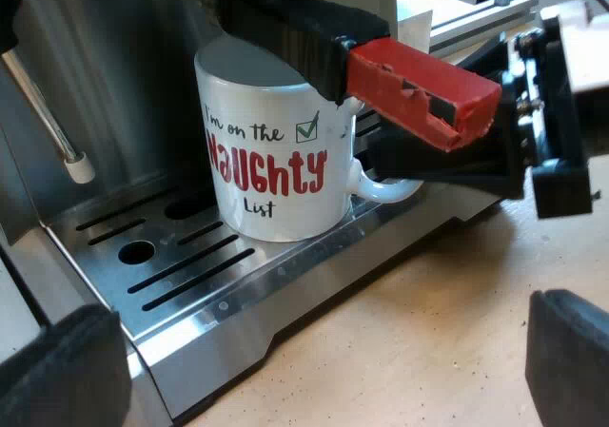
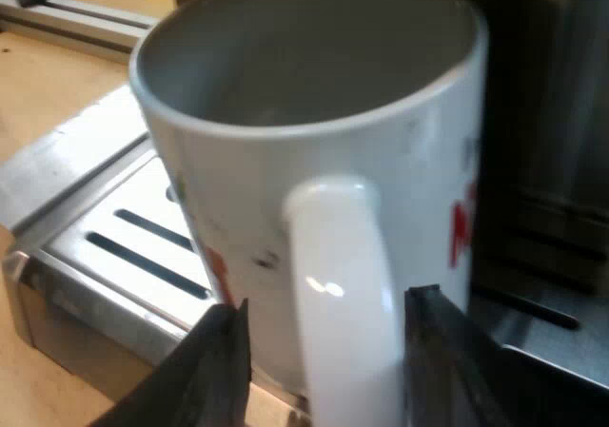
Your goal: Place mug into machine
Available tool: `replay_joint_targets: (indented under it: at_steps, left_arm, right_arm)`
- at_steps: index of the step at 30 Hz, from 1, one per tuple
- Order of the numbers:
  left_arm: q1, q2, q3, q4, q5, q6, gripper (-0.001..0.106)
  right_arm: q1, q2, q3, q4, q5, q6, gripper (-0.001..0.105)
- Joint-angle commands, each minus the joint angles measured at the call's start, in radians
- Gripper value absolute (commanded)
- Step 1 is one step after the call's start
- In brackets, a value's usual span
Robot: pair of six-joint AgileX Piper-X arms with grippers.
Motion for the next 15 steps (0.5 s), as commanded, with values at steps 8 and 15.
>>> replay_joint_targets:
  at_steps: [8,15]
  left_arm:
    - [-0.002,0.003,-0.001,-0.02,-0.005,-0.002,0.085]
    - [-0.002,0.003,-0.001,-0.02,-0.005,-0.002,0.085]
  right_arm:
    - [0.001,0.118,-0.106,-0.067,0.003,-0.011,0.041]
    - [0.001,0.198,-0.198,-0.066,0.057,-0.007,0.041]
